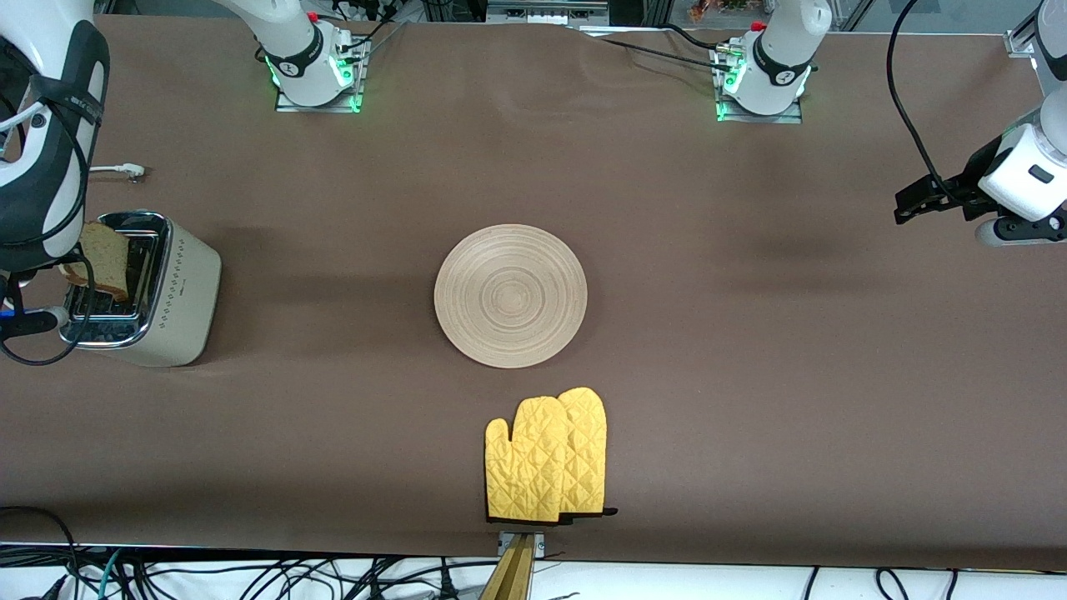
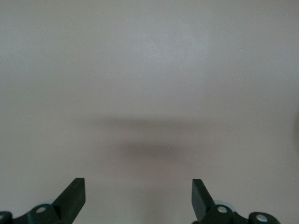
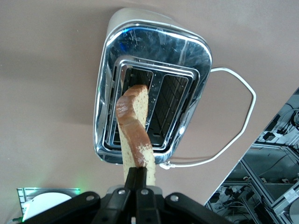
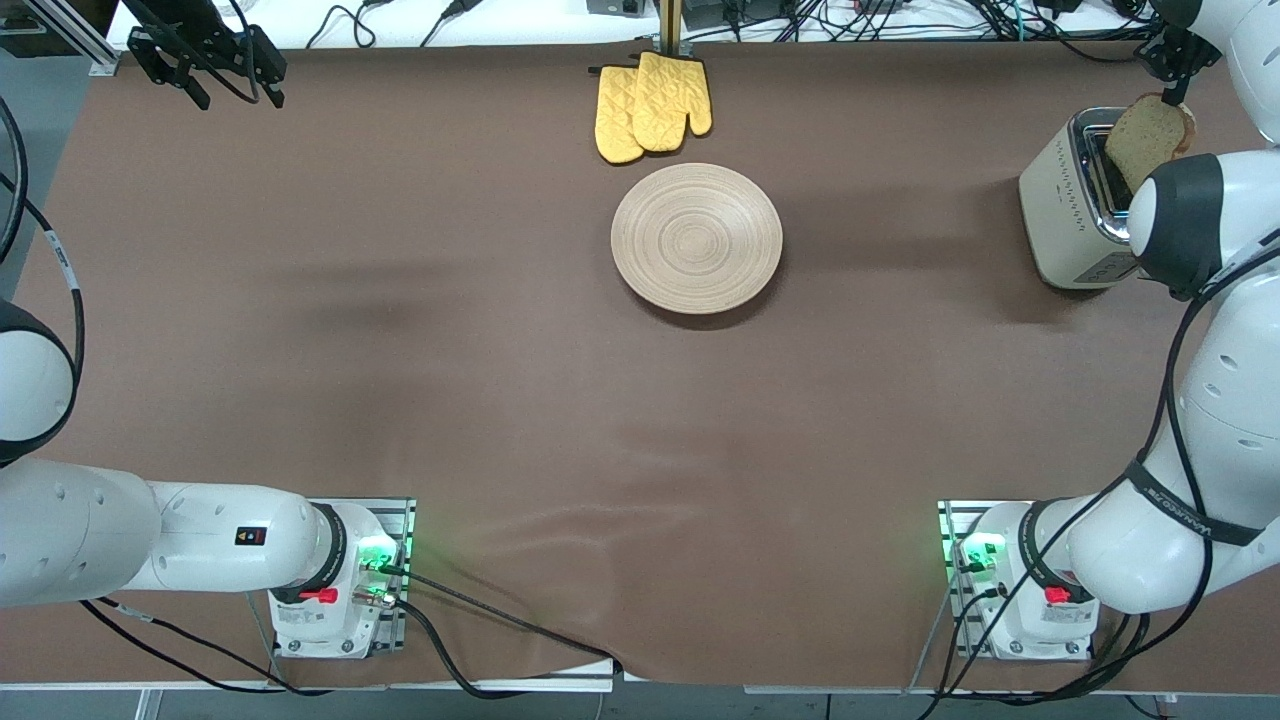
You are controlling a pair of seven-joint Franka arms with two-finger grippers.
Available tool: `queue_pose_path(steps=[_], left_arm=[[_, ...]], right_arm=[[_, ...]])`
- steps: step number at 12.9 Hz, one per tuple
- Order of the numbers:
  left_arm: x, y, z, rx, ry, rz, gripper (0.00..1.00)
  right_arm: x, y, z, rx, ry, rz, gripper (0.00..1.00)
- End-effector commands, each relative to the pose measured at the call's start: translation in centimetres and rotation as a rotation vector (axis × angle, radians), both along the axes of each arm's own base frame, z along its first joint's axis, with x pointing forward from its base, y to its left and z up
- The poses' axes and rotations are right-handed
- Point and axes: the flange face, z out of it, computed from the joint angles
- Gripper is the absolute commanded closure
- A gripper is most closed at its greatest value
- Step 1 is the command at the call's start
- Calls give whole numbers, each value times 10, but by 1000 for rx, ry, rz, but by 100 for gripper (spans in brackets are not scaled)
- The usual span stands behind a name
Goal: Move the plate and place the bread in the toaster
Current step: 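Lower the bread into the toaster slot with the right gripper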
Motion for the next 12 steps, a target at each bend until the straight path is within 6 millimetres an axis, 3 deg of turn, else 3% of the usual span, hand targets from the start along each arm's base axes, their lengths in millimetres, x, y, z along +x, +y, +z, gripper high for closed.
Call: queue_pose_path(steps=[1, 7, 12], left_arm=[[-3, 2, 3, 6, 2, -9, 0], [-3, 2, 2, 6, 4, -9, 0], [-3, 2, 2, 6, 4, -9, 0]], right_arm=[[5, 3, -1, 9, -24, -23, 100], [5, -7, -3, 15, -35, -48, 100], [11, -16, -31, 38, -30, -93, 100]])
